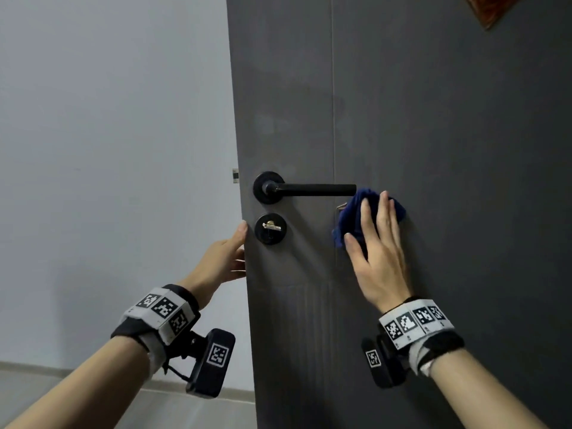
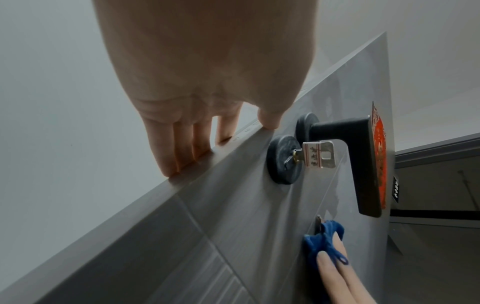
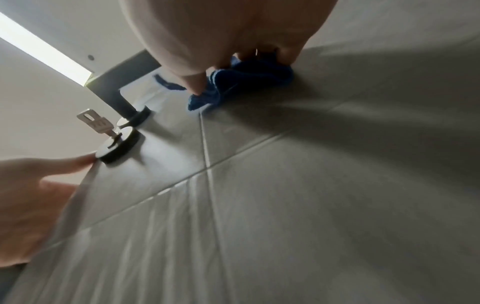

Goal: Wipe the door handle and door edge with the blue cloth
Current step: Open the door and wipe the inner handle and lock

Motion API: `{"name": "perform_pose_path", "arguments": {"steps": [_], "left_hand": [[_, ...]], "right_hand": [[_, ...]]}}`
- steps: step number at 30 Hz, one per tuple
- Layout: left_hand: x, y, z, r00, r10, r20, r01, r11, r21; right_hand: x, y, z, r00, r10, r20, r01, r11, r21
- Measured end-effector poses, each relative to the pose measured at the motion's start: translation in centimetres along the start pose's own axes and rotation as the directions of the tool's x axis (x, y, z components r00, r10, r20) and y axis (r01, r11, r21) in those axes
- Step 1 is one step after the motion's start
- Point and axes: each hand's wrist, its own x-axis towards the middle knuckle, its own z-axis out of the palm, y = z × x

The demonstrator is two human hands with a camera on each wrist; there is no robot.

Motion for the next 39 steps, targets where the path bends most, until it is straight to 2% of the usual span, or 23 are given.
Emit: {"name": "perform_pose_path", "arguments": {"steps": [2,5,6,9,11,15,17,20,22,27,29,32,35,39], "left_hand": [[0.0,-0.1,0.0,1.0,0.004,-0.006,-0.004,1.0,-0.001],[-0.3,0.1,-0.3,1.0,0.008,0.015,-0.008,1.0,0.022],[-0.4,0.2,-0.5,1.0,0.0,0.029,-0.001,0.999,0.033],[-0.7,0.5,-0.9,0.997,-0.027,0.075,0.024,0.999,0.04],[-0.9,0.7,-1.1,0.995,-0.03,0.093,0.028,0.999,0.03],[-1.8,1.0,-1.4,0.99,-0.044,0.131,0.04,0.999,0.033],[-2.3,1.2,-1.5,0.986,-0.042,0.159,0.036,0.998,0.043],[-2.6,1.5,-1.6,0.988,-0.032,0.154,0.026,0.999,0.041],[-2.8,1.5,-1.6,0.987,-0.022,0.16,0.016,0.999,0.044],[-2.6,1.8,-1.1,0.995,0.029,0.095,-0.036,0.997,0.07],[-2.3,2.1,-0.5,0.989,0.142,0.04,-0.144,0.987,0.068],[-2.3,3.0,0.3,0.941,0.332,-0.068,-0.323,0.94,0.111],[-2.8,3.4,0.9,0.924,0.375,-0.073,-0.363,0.921,0.143],[-2.6,3.5,0.1,0.925,0.379,-0.003,-0.373,0.912,0.173]], "right_hand": [[-0.4,-0.4,0.6,0.993,-0.078,-0.087,0.08,0.997,0.02],[-0.8,-1.1,1.2,0.956,-0.232,-0.178,0.244,0.969,0.049],[-0.5,-1.5,1.1,0.946,-0.242,-0.214,0.268,0.958,0.105],[0.7,-4.2,0.4,0.95,-0.155,-0.271,0.238,0.922,0.307],[1.3,-7.2,0.5,0.967,-0.126,-0.222,0.208,0.894,0.398],[1.1,-11.9,0.5,0.991,-0.126,-0.037,0.126,0.834,0.538],[0.5,-12.5,0.4,0.99,-0.135,-0.031,0.131,0.839,0.529],[0.1,-13.0,0.3,0.964,-0.23,-0.134,0.261,0.911,0.318],[0.5,-13.1,0.5,0.935,-0.309,-0.175,0.342,0.918,0.204],[0.7,-11.9,-0.7,0.902,-0.396,-0.171,0.429,0.862,0.27],[-0.2,-11.2,-1.6,0.909,-0.369,-0.194,0.415,0.847,0.331],[-1.1,-9.8,-2.8,0.926,-0.307,-0.222,0.371,0.85,0.373],[-1.6,-8.3,-3.7,0.944,-0.218,-0.249,0.3,0.883,0.362],[-0.6,-8.0,-3.7,0.952,-0.11,-0.286,0.215,0.906,0.364]]}}
